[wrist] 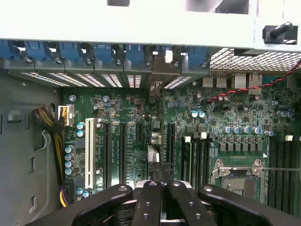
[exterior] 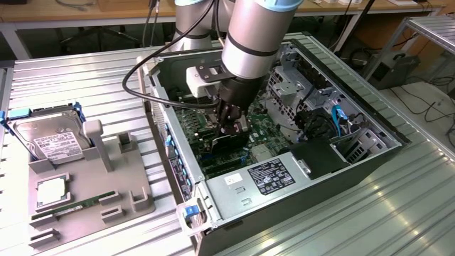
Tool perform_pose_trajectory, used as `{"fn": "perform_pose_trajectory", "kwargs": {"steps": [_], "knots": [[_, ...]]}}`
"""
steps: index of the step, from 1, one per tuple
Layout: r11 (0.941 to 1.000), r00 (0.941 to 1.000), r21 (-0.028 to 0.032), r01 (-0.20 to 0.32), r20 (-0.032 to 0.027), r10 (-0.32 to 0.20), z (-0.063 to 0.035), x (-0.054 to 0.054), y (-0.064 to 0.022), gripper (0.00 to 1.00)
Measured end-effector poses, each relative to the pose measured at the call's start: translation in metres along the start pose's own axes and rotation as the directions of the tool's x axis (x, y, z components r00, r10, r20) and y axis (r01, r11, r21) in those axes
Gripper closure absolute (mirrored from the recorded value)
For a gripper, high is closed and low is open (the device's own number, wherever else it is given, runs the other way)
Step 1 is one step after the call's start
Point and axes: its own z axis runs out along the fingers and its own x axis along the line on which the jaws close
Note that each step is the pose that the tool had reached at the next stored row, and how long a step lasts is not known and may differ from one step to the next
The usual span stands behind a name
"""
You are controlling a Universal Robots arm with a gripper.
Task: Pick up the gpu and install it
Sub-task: 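Press down on the gpu until it lock into place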
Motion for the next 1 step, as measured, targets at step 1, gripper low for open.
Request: {"fn": "perform_pose_trajectory", "kwargs": {"steps": [1], "knots": [[1.0, 1.0, 0.0, 0.0, 0.0, 0.0, 0.0, 0.0, 0.0, 0.89]]}}
